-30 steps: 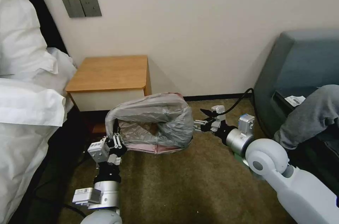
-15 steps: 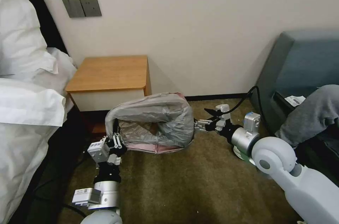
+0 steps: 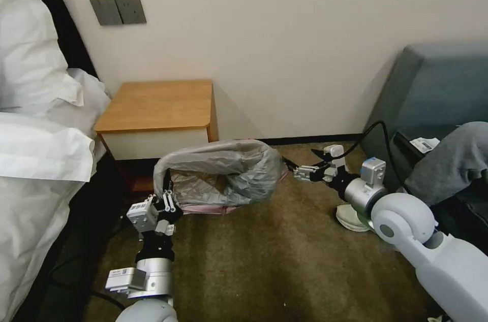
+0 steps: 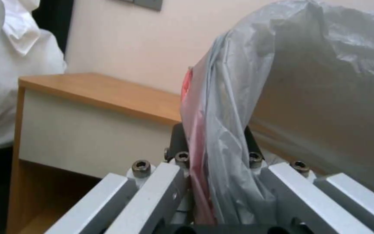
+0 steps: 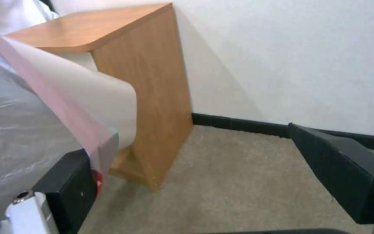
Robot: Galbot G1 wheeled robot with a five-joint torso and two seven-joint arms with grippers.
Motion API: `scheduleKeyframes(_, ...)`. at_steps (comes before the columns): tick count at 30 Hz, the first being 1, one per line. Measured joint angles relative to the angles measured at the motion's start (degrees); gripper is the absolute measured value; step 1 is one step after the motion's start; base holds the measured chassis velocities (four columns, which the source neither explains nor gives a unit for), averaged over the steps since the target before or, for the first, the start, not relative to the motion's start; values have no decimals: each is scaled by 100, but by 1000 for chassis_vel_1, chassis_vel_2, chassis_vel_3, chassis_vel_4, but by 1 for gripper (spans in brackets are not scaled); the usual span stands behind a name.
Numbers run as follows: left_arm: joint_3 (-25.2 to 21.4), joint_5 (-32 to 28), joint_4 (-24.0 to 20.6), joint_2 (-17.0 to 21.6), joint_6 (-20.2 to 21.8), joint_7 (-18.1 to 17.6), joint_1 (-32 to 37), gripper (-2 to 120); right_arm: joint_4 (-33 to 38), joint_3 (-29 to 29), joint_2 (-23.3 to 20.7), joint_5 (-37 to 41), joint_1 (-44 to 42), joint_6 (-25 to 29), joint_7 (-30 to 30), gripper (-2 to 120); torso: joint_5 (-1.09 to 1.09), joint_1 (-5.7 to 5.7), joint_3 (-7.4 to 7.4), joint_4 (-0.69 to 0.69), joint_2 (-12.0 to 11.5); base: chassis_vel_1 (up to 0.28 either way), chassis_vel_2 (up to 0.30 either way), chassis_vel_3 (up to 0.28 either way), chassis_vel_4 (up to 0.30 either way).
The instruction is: Pick up the garbage bag from the table and place it over the trash can.
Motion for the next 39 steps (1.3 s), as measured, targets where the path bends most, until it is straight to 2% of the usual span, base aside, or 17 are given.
scheduleKeyframes(6, 0, -28, 17, -3, 15, -5, -28, 5, 14, -179, 84, 153, 34, -99, 18, 100, 0, 0, 0, 0, 0, 0, 0, 0, 0)
scheduleKeyframes(12, -19, -55, 47, -3, 17, -12, -28, 5, 185, -201, 105, 911, 49, -419, 70, 100, 1, 0, 0, 1, 0, 0, 0, 0, 0)
scheduleKeyframes(18, -22, -77, 71, -3, 23, -12, -57, 5, 534, 131, -43, 1828, 32, -963, 196, 100, 0, 0, 0, 1, 0, 0, 0, 0, 0)
scheduleKeyframes(28, -55, -105, 73, 8, 25, -18, -55, 5, 802, 498, -179, 2199, -70, -1166, 306, 100, 1, 0, 0, 0, 0, 0, 0, 0, 0)
scheduleKeyframes(31, -82, -119, 67, 13, 25, -27, -53, 5, 981, 855, -273, 2363, -198, -1276, 347, 100, 0, 0, 0, 0, 0, 0, 0, 0, 0)
scheduleKeyframes(36, -86, -125, 67, 13, 27, -43, -69, 5, 1224, 1220, -359, 1992, -346, -1309, 176, 100, 0, 0, 0, 0, 0, 0, 0, 0, 0)
scheduleKeyframes(39, -76, -128, 85, 13, 103, -97, -113, 5, 1624, 1311, -443, 946, -625, -1089, -471, 92, 0, 0, 0, 0, 0, 0, 0, 0, 0)
